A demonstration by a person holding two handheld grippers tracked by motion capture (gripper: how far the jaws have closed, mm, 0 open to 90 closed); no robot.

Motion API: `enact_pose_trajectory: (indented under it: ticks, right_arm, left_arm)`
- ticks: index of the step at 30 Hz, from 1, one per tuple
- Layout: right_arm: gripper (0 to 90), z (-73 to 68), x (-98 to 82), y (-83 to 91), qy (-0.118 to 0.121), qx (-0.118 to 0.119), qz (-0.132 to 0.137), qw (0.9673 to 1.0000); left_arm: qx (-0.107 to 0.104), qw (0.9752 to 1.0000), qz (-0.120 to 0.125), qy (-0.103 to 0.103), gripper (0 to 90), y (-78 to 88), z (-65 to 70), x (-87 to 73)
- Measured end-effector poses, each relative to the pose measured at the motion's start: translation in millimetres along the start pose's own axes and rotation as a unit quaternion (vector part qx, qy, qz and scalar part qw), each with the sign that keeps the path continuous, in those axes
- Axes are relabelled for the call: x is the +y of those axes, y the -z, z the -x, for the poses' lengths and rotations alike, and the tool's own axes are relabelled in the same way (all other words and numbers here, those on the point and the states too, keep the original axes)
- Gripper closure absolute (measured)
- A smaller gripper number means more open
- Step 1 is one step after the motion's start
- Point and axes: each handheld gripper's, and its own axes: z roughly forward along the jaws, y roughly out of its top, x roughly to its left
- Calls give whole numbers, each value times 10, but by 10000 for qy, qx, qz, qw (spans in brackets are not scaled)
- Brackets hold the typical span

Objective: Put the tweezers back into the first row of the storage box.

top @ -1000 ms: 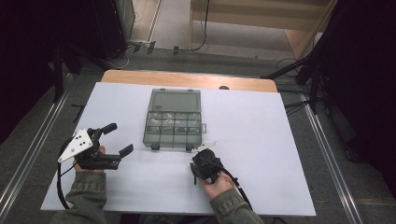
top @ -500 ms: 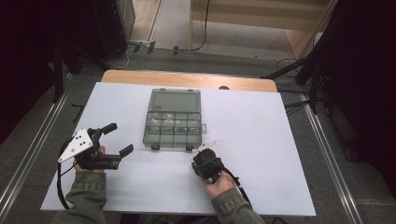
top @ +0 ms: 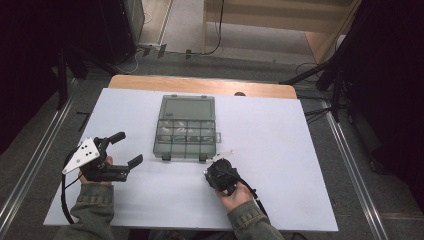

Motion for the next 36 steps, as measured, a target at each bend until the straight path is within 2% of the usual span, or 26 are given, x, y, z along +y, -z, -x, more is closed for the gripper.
enact_pose_trajectory:
  ticks: [15,22,29,36]
  right_arm:
    - [871,100,137,198,82,-2,275,9996]
    - [871,173,297,298,424,136,455,9980]
    - [871,244,461,347,583,111,464,9972]
    - [871,318,644,384,891,243,576,9941]
  left_arm:
    - [1,10000,-7,-3,58,-2,0,-1]
    - [3,10000,-3,0,57,-5,-3,-1]
    - [1,10000,9,6,58,-6,-4,-2]
    - [2,10000,5,10,57,-10,-6,-3]
